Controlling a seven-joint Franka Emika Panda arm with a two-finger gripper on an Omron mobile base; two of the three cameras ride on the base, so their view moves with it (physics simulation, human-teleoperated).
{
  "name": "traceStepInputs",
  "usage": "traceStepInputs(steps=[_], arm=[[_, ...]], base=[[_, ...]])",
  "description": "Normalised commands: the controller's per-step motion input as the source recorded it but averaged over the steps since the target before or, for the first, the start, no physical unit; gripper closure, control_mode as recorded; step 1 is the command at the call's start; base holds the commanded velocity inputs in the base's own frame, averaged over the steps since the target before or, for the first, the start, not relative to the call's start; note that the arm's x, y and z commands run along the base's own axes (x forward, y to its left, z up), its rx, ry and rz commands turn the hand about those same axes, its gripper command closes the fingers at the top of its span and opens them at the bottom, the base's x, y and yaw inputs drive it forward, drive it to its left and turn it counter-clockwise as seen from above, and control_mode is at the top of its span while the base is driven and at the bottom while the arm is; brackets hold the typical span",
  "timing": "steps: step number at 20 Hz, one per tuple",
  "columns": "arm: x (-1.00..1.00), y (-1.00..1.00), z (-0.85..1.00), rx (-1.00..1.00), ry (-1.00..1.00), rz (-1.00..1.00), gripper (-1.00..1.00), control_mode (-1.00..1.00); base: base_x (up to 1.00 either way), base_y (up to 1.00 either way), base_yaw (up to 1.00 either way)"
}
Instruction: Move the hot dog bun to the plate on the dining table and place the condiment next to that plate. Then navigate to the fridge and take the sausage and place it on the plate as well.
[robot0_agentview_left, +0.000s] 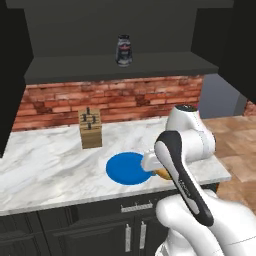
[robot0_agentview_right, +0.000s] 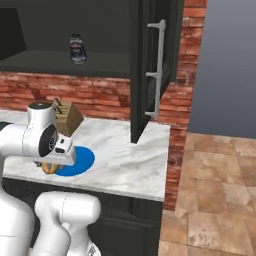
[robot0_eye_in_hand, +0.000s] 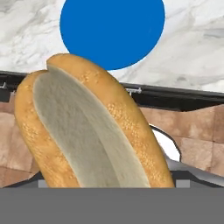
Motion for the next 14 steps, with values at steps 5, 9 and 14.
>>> traceStepInputs(steps=[5,9,14], arm=[[0.0,0.0,0.0,0.0,0.0,0.0,1.0,1.0],[0.0,0.0,0.0,0.0,0.0,0.0,1.0,1.0],[0.0,0.0,0.0,0.0,0.0,0.0,1.0,1.0]], base=[[-1.0,-0.23,-0.02],[-0.55,0.0,0.72],[-0.22,0.0,0.95]])
